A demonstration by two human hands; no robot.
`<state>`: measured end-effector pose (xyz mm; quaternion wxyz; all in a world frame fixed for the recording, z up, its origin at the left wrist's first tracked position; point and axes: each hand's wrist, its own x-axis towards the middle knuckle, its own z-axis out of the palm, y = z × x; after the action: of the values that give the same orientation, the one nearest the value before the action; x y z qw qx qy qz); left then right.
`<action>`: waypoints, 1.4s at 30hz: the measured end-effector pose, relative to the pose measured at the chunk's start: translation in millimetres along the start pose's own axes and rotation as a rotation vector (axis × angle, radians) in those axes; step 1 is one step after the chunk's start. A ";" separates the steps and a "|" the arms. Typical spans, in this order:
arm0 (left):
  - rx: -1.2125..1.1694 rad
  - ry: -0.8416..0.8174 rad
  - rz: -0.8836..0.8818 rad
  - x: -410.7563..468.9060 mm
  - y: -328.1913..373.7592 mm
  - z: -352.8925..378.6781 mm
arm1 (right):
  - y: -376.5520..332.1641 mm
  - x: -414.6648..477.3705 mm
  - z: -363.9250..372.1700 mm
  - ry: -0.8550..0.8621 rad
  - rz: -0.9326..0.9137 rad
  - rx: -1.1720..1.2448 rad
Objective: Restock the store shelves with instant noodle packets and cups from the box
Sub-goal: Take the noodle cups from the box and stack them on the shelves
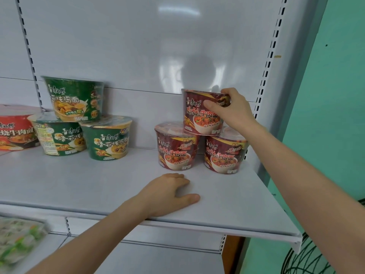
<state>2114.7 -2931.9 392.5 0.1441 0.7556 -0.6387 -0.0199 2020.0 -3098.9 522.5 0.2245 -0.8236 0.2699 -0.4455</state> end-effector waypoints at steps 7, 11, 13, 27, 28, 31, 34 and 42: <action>0.070 0.067 0.015 1.1 -4.4 3.8 | -19.4 -12.8 -27.8 0.129 -0.156 -0.134; 0.215 0.199 0.039 -1.7 -2.1 3.3 | -44.0 -23.3 -25.5 0.167 -0.282 -0.077; 0.244 0.240 0.046 -6.0 -3.4 -1.3 | -55.5 -27.7 -15.6 0.114 -0.323 -0.075; 0.386 0.380 -0.034 -89.9 -160.6 -62.9 | -134.9 -24.6 138.8 -0.092 -0.306 -0.051; 0.405 0.368 -0.030 -96.3 -176.8 -68.5 | -142.5 -23.9 150.7 -0.083 -0.297 -0.047; 0.443 0.315 -0.014 -111.2 -226.6 -80.9 | -165.2 -23.0 183.0 -0.044 -0.268 -0.050; 0.439 0.229 -0.042 -124.6 -265.7 -91.4 | -184.2 -24.4 209.0 -0.001 -0.228 -0.064; 0.298 0.219 0.075 -136.1 -311.8 -93.0 | -206.4 -28.1 239.4 0.088 -0.122 -0.086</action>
<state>2408.8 -2737.4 384.8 0.0996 0.7420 -0.6427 0.1626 2262.2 -2894.3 511.0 0.1490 -0.8269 0.2478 -0.4822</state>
